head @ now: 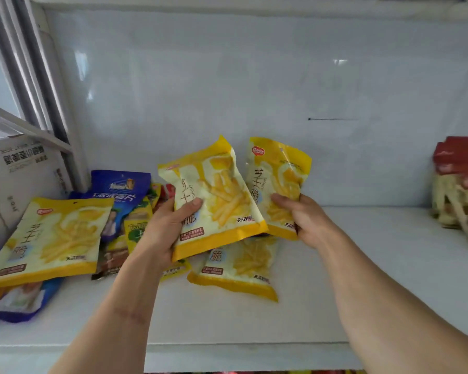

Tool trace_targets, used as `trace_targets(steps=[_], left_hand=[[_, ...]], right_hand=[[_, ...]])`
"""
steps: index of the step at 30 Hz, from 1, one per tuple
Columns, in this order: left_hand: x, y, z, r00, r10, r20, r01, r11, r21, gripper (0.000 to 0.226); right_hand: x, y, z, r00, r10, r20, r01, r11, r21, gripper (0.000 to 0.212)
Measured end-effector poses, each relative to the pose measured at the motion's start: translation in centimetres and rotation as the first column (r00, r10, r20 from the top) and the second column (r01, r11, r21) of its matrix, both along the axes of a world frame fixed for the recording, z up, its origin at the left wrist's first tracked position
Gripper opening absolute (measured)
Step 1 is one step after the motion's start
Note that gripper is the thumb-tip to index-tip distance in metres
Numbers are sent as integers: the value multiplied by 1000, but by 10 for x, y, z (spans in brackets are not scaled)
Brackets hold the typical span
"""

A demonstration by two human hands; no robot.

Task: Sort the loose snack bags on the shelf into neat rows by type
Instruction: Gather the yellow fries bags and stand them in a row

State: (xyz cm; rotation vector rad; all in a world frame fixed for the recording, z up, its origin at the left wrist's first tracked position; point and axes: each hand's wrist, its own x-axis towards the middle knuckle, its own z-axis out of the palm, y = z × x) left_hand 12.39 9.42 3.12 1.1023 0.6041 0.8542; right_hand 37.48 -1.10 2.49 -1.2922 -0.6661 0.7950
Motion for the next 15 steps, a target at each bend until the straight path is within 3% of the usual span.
trace_targets(steps=[5, 9, 15], left_hand=[[69, -37, -4, 992, -111, -53, 113, 993, 30, 33], [139, -71, -6, 987, -145, -72, 151, 986, 76, 32], [244, -119, -16, 975, -184, -123, 197, 975, 105, 52]], right_hand=[[70, -55, -5, 996, -87, 36, 87, 996, 3, 21], [136, -97, -8, 988, -120, 101, 123, 992, -27, 29], [246, -147, -20, 973, -125, 194, 137, 989, -50, 46]])
